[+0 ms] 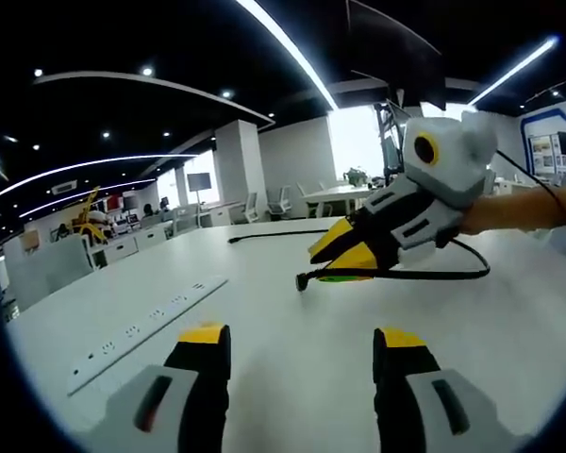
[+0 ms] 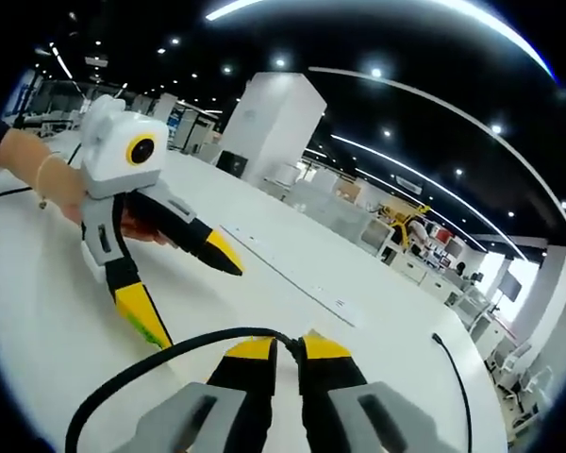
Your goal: Locate the USB plug end of the data cable currently connected to the USB port on the desk. Grip the plug, withdraw it from the port, and place it onto the desktop.
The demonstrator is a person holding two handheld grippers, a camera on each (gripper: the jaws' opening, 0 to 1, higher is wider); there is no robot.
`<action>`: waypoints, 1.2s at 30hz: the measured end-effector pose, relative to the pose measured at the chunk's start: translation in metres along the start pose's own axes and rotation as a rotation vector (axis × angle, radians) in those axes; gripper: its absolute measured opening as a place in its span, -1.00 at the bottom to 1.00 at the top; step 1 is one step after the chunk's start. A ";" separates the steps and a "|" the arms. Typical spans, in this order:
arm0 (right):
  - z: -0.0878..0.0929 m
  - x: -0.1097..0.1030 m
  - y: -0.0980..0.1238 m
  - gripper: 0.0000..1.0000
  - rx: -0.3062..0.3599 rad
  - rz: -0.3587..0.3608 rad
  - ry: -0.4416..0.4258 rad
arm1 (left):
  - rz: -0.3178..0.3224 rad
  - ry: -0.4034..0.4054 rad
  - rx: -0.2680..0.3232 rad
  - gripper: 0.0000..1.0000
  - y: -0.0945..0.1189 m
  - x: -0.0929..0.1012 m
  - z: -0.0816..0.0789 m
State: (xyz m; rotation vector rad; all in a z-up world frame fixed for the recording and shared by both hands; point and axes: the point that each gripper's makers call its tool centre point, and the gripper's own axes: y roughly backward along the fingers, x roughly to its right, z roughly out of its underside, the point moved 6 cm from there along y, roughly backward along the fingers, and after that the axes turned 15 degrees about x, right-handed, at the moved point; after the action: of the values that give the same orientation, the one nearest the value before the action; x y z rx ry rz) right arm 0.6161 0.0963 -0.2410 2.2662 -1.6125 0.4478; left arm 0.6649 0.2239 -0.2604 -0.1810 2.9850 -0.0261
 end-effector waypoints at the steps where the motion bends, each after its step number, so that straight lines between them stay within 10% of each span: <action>1: -0.001 0.001 0.001 -0.79 0.007 0.002 -0.002 | -0.002 0.001 0.001 0.22 0.001 0.000 0.000; 14: -0.007 0.019 0.009 -0.15 0.185 0.160 -0.130 | -0.065 0.056 0.055 0.24 0.006 -0.008 -0.009; 21: -0.004 0.031 0.019 -0.16 0.266 0.323 -0.287 | -0.177 0.110 0.135 0.24 0.014 -0.017 -0.021; 36: -0.014 0.024 0.037 -0.20 0.307 0.435 -0.371 | -0.300 0.084 0.140 0.21 0.032 -0.010 -0.027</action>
State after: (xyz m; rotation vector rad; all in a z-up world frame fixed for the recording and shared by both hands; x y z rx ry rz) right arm 0.5876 0.0710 -0.2151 2.3048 -2.3935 0.4164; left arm 0.6665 0.2571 -0.2330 -0.6218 2.9936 -0.2822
